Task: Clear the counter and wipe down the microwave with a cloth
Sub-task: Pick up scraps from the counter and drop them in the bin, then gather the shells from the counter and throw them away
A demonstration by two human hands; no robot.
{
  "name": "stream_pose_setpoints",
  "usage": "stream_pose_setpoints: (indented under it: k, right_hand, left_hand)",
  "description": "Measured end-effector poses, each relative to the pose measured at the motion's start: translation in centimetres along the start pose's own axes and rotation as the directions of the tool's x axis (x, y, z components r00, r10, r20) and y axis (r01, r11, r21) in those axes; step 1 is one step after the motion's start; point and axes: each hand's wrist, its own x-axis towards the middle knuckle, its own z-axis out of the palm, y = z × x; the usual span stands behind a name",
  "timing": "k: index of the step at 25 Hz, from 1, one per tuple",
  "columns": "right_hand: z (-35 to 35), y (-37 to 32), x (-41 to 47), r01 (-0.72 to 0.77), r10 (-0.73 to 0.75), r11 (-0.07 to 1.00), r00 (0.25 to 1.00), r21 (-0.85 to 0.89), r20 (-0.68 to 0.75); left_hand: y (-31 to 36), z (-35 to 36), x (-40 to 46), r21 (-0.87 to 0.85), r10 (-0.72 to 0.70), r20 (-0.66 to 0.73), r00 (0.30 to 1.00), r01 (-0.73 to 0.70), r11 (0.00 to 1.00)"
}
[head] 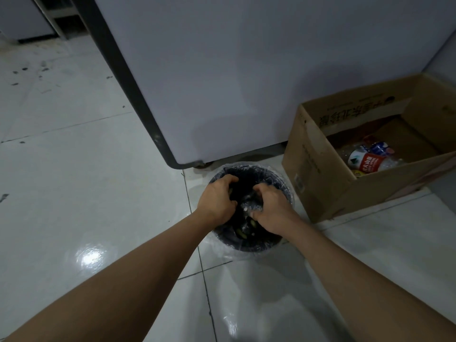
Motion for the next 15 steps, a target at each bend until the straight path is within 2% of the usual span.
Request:
stream_pose_setpoints:
  k: [5,15]
  right_hand:
    - [-5.2,-3.1,-4.2,-0.027,0.027,1.0,0.999,-0.006,0.031]
    - [-19.7,-15.0,-13.3,-0.016,0.018,1.0,0.996,-0.024,0.089]
  left_hand:
    - [3.1,-4.7,-2.8,0.019,-0.012,0.155,0.988,0.009,1.0]
    - [12.6,-21.6,-10.2,0.032,-0.044,0.171,0.984,0.04,0.999]
